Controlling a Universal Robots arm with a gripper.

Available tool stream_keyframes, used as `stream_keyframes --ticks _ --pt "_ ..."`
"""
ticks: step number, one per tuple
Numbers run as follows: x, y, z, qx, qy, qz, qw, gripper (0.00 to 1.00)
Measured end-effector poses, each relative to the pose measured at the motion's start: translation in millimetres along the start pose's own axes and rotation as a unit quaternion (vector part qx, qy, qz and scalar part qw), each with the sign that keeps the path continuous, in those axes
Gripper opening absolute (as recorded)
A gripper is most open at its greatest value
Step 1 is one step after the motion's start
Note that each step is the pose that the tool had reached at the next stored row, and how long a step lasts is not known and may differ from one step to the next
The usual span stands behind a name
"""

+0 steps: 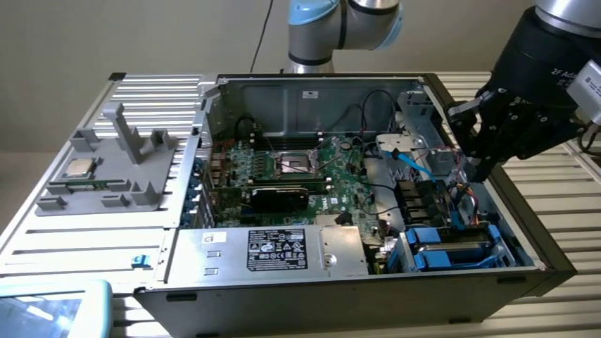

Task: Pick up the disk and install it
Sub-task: 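Insert the second disk wire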

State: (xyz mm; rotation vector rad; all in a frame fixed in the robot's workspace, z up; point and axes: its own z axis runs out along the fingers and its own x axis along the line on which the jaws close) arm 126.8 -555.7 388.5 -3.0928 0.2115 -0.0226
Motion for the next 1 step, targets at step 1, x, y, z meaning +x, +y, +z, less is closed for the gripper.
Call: stream_keyframes --ticks 1 --pt "0.0 0.0 0.0 0.0 -0.0001 0.0 1.0 0.11"
